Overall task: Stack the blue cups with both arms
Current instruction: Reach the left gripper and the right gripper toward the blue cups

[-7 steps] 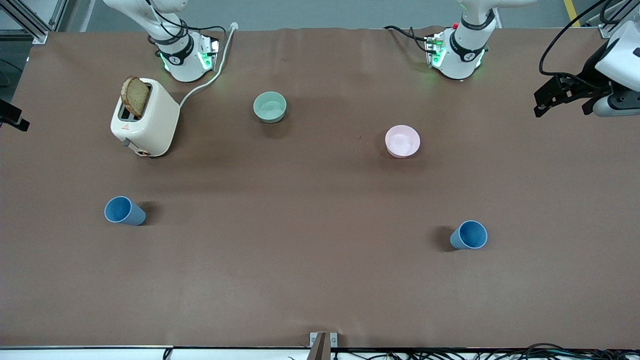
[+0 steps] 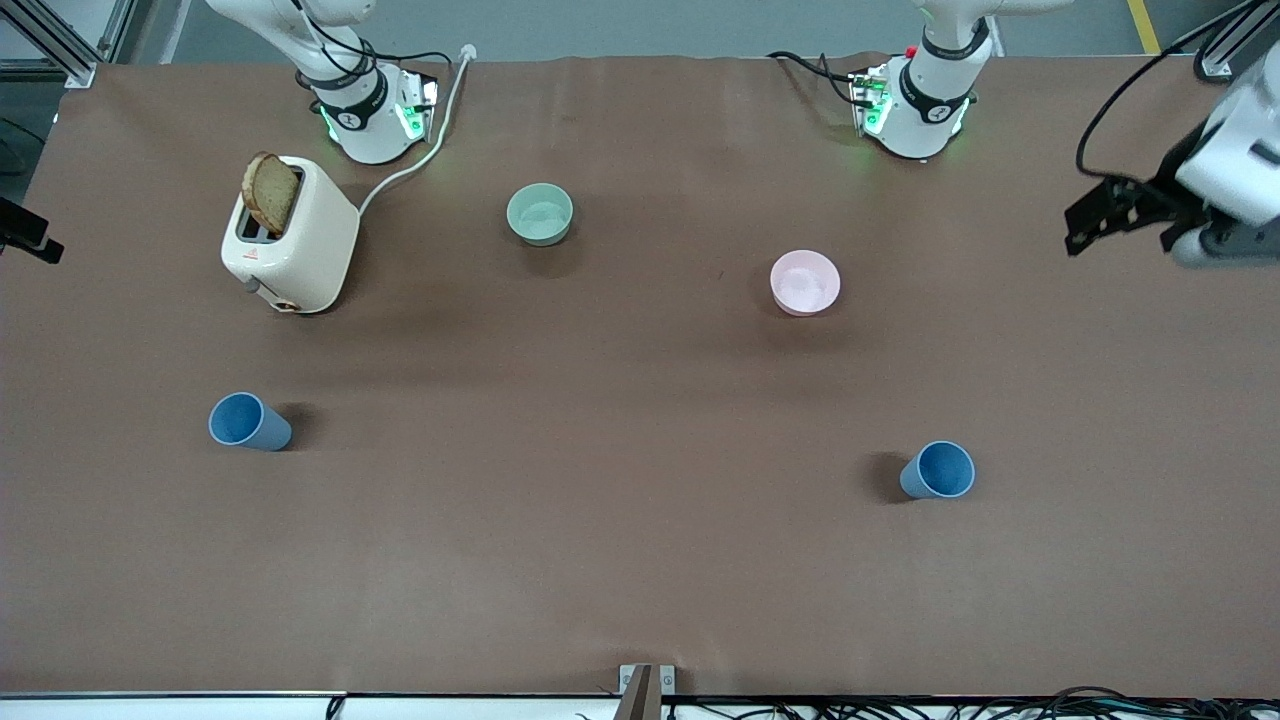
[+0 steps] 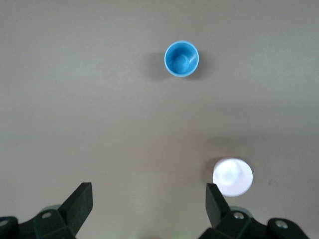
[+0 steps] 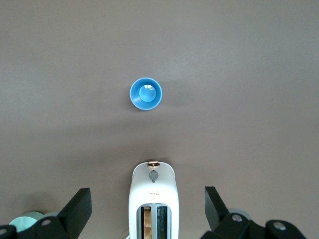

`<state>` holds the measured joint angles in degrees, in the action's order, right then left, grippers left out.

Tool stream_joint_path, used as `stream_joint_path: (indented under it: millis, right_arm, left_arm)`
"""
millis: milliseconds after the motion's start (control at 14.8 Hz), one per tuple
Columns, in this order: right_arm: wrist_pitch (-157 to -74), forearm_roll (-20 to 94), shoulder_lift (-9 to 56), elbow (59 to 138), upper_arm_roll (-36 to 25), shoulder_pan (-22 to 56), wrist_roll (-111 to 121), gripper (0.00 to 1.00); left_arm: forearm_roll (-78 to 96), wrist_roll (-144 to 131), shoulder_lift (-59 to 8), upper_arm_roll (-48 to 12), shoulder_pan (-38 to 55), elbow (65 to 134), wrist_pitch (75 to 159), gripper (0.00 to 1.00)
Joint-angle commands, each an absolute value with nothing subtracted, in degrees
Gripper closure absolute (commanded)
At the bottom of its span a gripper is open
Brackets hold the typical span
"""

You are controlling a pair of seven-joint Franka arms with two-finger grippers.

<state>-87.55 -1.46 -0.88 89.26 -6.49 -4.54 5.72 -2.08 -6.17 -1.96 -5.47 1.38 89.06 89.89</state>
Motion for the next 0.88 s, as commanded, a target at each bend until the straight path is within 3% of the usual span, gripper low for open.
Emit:
stream_joint_path:
  millis: [0, 271, 474, 609, 677, 744, 812]
  right_arm:
    - [-91.9, -1.5, -1.2, 93.4, -6.3, -4.9, 5.9, 0.00]
    - [-101.6, -1.5, 0.9, 100.0, -6.4, -5.3, 5.9, 0.00]
    - [-106.0, -1.3, 6.4, 100.7, -6.4, -6.4, 5.8, 0.00]
    - [-110.2, -1.0, 10.4, 101.6, -6.4, -6.4, 5.7, 0.00]
    - [-113.8, -0.9, 11.9, 103.1, -6.4, -6.2, 5.7, 0.00]
    - [-117.9, -1.0, 12.8, 105.3, -6.4, -5.8, 5.5, 0.00]
    - [-122.0, -1.0, 13.9, 107.2, -6.3, -5.7, 5.5, 0.00]
  left_arm:
    - [-2.4, -5.5, -12.0, -5.4, 0.4, 88.8, 100.3, 0.00]
    - [-2.9, -6.2, -21.7, -5.5, 0.4, 93.0, 116.9, 0.00]
    - [-2.9, -6.2, -28.6, -5.5, -1.0, 96.7, 130.4, 0.00]
    - [-2.8, -6.3, -32.7, -5.5, -0.9, 96.8, 133.9, 0.00]
    - [-2.9, -6.3, -33.3, -5.5, -1.0, 96.8, 134.1, 0.05]
    - [-2.9, -6.3, -33.7, -5.7, -1.1, 96.9, 134.1, 0.19]
    - [-2.8, -6.3, -34.4, -5.7, -0.8, 96.9, 134.0, 0.40]
